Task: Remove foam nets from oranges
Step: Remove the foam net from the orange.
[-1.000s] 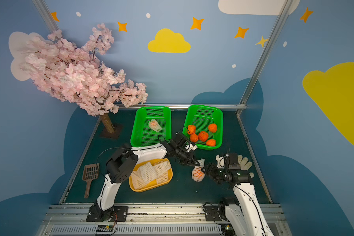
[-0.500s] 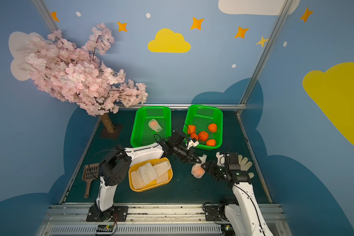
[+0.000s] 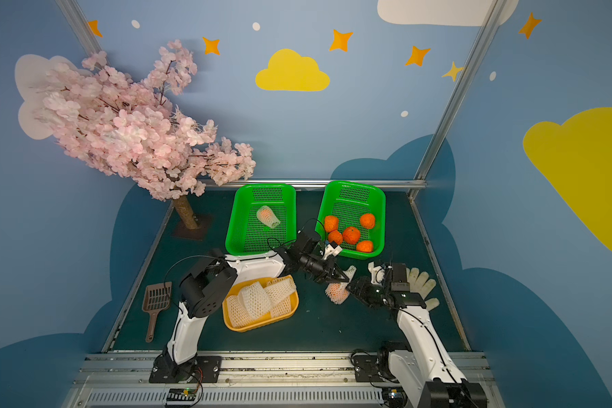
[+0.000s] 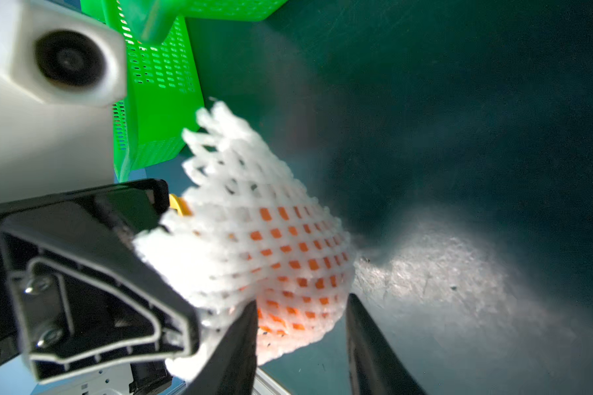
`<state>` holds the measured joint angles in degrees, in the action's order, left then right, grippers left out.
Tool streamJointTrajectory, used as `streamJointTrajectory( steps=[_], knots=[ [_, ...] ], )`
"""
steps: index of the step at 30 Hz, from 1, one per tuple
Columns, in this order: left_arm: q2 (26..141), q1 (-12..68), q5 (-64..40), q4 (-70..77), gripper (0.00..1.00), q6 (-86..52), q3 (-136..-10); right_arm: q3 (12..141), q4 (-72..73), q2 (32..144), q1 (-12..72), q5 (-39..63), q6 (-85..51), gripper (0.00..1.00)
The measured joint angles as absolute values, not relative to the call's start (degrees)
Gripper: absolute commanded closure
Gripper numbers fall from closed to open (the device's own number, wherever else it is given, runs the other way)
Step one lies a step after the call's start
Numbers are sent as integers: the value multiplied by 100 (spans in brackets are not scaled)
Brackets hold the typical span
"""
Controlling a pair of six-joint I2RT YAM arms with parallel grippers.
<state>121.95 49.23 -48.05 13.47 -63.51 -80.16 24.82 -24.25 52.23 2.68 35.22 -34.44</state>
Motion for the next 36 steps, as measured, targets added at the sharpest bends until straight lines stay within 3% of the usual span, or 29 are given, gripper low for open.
streamJointTrajectory(
  steps=[7,10,13,20,29,33,36],
  knots=[
    [12300,4897,-4797,1730,88,-6751,-7837,2480,-2130,5319,268,3577,-3437,84],
    [12302,4893,-4799,1820,78,-6866,-7832,2480,-1992,5417,268,3614,-3426,86],
    [12307,4882,-4818,1975,61,-7000,-7800,2480,-1931,5583,268,3634,-3409,89],
    [12241,4781,-4904,1920,44,-6849,-7529,2554,-1938,5916,268,3719,-3299,90],
    [11924,4705,-4698,34,42,-5638,-7878,2742,-2040,6233,268,3854,-3208,88],
    [11944,4757,-4510,-965,46,-5046,-8337,2821,-2049,6486,268,4003,-3116,86],
    [12018,4821,-4331,-1579,55,-4698,-8628,2884,-2062,6667,268,4108,-3074,85]
  ],
)
